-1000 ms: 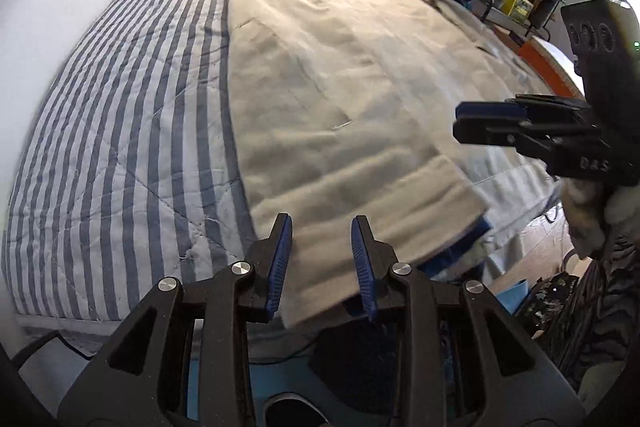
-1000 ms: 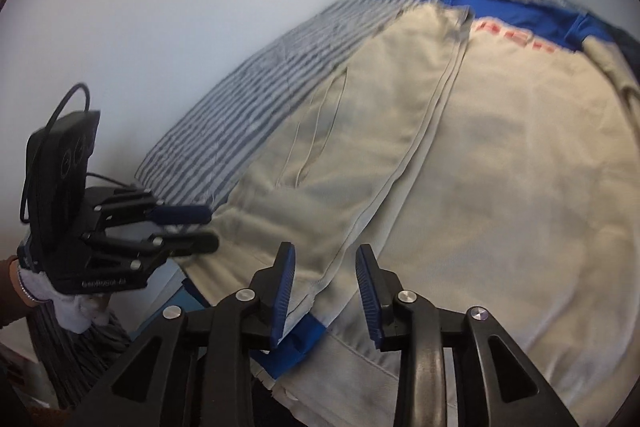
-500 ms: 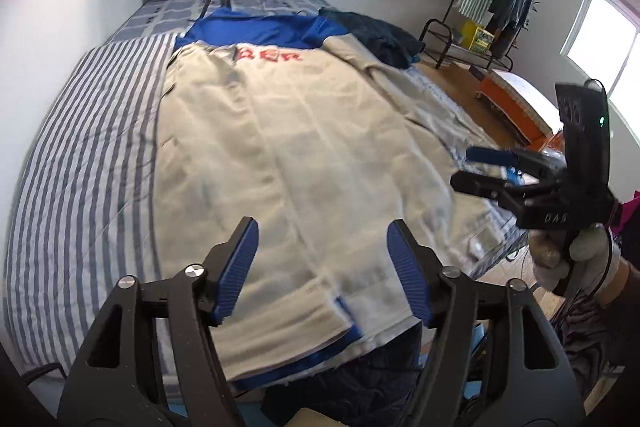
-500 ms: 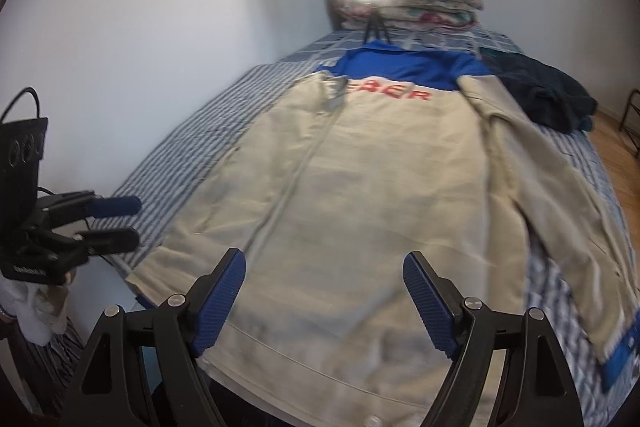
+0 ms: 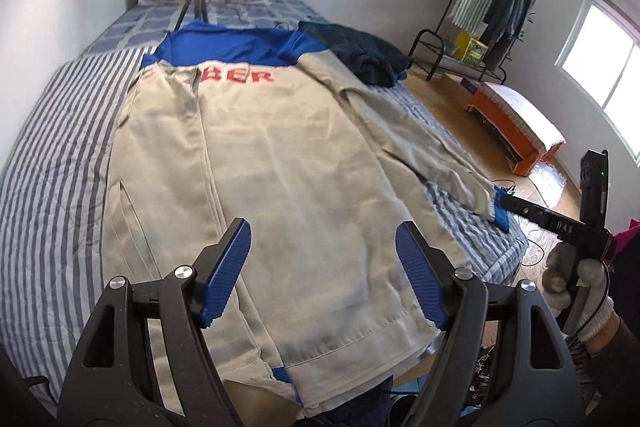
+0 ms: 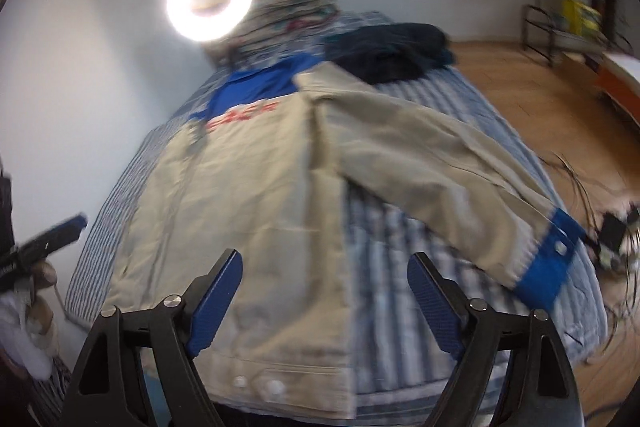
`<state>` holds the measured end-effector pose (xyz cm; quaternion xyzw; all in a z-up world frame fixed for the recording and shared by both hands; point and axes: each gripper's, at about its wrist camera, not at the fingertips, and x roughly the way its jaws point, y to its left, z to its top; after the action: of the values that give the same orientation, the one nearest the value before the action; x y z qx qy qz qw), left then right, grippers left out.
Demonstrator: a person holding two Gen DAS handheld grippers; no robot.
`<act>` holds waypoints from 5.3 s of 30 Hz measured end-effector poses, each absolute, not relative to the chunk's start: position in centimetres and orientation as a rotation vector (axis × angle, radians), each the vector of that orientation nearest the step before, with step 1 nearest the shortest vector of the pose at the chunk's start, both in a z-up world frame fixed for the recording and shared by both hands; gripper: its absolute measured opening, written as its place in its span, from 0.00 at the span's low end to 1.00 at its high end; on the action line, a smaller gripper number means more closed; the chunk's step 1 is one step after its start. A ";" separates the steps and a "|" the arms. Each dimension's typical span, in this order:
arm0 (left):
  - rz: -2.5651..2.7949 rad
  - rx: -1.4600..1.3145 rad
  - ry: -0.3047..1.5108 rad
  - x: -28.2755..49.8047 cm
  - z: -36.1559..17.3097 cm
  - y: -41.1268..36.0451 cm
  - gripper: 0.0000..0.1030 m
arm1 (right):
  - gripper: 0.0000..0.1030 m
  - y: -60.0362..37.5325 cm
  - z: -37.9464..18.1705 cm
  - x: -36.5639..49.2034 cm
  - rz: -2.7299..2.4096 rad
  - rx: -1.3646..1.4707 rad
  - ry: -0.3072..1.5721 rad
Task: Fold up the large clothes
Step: 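Move the right tool to the blue cuff of the other sleeve, then close the right tool on the blue sleeve cuff, then lift the cuff with the right tool toward the left tool, then grasp the blue cuff with the left tool while the right tool releases it, then carry the cuff with the left tool across the jacket back toward its hem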
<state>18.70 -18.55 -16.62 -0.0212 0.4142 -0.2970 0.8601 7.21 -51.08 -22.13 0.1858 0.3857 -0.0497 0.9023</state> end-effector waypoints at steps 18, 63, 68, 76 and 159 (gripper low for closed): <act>-0.666 -0.060 0.868 18.6 -16.9 -19.6 0.75 | 0.57 -70.9 -30.6 1.9 -0.515 0.943 0.774; -0.582 -0.226 0.912 19.8 -17.1 -14.5 0.73 | 0.00 -47.6 -21.2 9.2 0.049 0.288 0.783; -0.576 -0.256 0.923 20.0 -17.3 -14.3 0.73 | 0.00 -45.8 -21.7 9.5 0.102 0.278 0.806; -0.566 -0.277 0.958 20.6 -18.2 -14.7 0.73 | 0.00 -34.9 -24.5 8.0 0.420 0.047 0.912; -0.758 -0.255 1.345 16.0 -27.2 -21.1 0.36 | 0.44 -51.5 -28.9 14.3 0.296 0.637 1.033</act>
<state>15.97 -21.14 -27.22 -0.1148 0.6060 -0.3414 0.7092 14.28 -51.54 -28.94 0.2982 0.4837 0.1385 0.8111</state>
